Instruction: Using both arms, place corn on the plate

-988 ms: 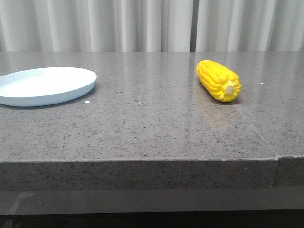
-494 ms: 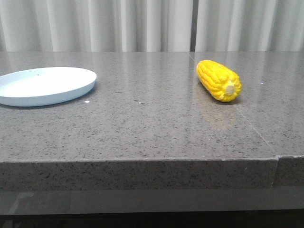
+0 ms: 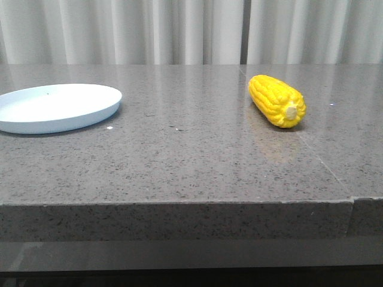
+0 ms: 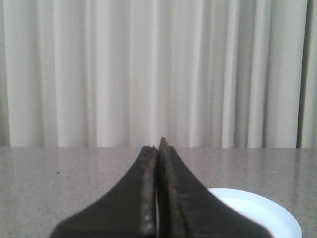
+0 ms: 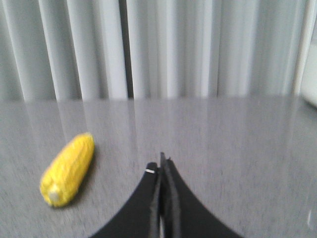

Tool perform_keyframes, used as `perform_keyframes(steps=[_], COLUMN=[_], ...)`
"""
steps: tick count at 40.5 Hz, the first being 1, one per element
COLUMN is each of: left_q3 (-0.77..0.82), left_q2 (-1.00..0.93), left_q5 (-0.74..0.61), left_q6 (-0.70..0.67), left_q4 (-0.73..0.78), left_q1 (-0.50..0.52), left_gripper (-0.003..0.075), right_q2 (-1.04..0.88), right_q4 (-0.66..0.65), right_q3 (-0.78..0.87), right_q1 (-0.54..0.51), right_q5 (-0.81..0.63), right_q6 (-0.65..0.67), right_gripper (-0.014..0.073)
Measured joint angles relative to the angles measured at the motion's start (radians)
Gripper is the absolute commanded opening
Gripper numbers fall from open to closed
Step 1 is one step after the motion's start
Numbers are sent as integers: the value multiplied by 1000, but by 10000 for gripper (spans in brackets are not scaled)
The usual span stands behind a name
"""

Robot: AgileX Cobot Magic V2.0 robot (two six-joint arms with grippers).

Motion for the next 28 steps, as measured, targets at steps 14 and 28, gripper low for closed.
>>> perform_keyframes(steps=[14, 28], left_q3=[-301, -310], left_q2=[329, 381], left_q5=[262, 268], left_q6=[0, 0], left_q4=[66, 67], left_q1=[0, 0], left_gripper=[-20, 299], right_q2=[320, 411], right_q4=[0, 2], right_q3=[-295, -310], right_q1=[-1, -1], right_q5=[154, 158], right_q6=[0, 0], right_gripper=[-120, 153])
